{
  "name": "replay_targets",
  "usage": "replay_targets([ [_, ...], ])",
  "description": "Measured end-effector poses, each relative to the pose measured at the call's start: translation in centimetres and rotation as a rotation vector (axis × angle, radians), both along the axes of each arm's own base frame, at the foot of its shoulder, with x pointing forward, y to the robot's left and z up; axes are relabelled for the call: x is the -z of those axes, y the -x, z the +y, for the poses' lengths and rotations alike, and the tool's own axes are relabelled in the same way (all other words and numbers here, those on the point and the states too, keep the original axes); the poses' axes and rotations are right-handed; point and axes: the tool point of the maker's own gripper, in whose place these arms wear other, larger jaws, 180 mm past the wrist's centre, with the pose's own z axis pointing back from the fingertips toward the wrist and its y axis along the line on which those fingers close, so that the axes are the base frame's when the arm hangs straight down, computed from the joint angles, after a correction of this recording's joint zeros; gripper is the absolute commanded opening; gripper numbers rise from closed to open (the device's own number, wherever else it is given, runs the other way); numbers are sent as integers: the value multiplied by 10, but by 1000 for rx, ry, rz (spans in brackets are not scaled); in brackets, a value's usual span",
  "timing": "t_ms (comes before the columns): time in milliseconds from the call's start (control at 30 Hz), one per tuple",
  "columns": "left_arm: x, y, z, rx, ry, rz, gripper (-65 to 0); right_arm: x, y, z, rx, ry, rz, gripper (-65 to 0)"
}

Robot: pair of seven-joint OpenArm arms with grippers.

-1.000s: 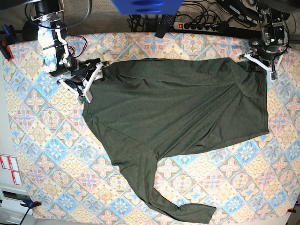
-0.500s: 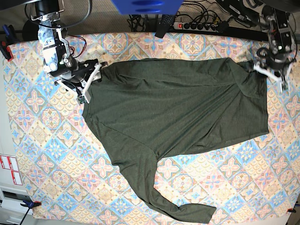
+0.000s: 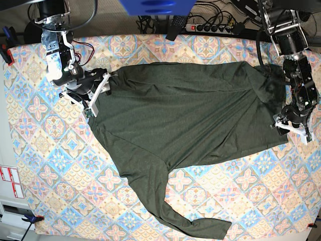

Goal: Fold the T-shirt properly
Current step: 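Slide the left gripper down the shirt side and grasp the side edge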

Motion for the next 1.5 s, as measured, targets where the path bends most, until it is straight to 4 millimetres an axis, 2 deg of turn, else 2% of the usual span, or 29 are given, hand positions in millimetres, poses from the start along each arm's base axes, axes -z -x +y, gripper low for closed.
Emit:
replay_targets([
  [133,14,-12,6,-52,59,31,-280,-10,-4,5,-10,-11,-31,-325],
  [233,11,-33,12,-82,64,-42,-280,-11,-5,5,-12,-11,-36,-325],
  [300,14,-39,15,-98,72,-56,-280,-11,-5,5,-12,-11,-36,-325],
  [433,23,-40,25,-140,80,-51,-280,-12,-5,5,-12,-11,-37,-325],
  [633,24,-54,38,-197,79,-114,-279,-11,-5,5,-12,-11,-36,-325],
  [867,45,-43,51,-262,81,-95,-277,-13,-5,6,-14,-12,-40,-325],
  [967,51,-44,45,-267,95,-91,-275,-13,-5,6,-14,-11,-40,-325],
  [1133,56,-52,28,-166,46,-55,-275,-13,-5,6,-14,-11,-40,-325],
  [1333,68,-59,-5,-132,82,-55,-279,-21,-8,9,-21,-17,-66,-325],
  [1500,69,-60,-8,-130,85,-60,-280,-21,-9,0,5,-8,-67,-325],
])
